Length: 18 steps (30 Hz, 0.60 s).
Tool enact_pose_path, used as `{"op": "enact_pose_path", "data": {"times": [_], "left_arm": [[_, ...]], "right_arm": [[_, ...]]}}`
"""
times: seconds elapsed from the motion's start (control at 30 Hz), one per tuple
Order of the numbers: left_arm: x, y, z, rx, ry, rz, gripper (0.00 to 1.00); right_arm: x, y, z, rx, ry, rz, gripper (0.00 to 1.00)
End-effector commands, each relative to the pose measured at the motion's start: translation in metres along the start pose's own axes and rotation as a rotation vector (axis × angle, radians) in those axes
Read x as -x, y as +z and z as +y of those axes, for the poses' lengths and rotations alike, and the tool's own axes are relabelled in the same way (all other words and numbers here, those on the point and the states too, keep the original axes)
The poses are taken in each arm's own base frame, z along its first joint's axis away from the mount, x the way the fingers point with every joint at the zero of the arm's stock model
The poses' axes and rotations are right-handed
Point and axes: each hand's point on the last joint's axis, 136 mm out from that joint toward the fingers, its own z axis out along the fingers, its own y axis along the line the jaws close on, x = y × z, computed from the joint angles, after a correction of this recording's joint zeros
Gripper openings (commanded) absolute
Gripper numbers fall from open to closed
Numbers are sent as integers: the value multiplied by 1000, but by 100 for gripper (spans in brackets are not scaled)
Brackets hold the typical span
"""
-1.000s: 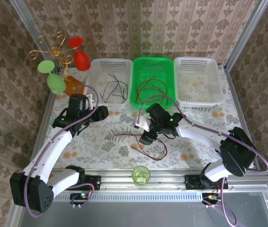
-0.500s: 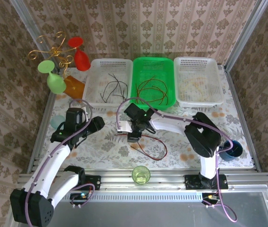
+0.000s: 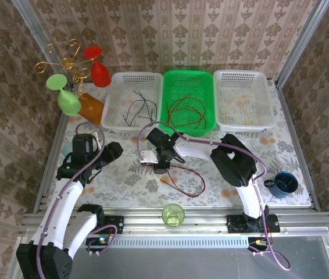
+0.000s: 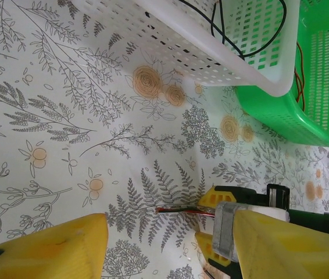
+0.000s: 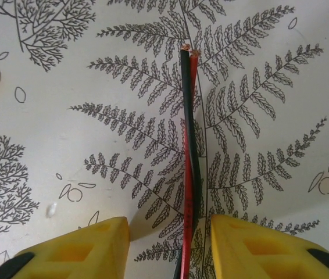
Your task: Untangle the cables
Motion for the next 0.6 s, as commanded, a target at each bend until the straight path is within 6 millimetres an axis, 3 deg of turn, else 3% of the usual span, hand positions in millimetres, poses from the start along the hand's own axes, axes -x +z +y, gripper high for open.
{"op": "enact_pose_path", "data": {"times": [0.0,0.23,0.37,0.57], "left_arm": [[5,-10,-8,-24,18,-11,59],[8,-7,-16,-61,30,-4,56],[19,-13,-27,-87,50,-45,53],[41,-27,-59,-178,112,-136,52]], "right_arm": [[-6,12,3,25,15,29,37],[1,7,1,-14,12,-27,10],[18,-18,-5,-86,-18,-125,0],[38,-73,-26,-231,-26,-240,0]]}}
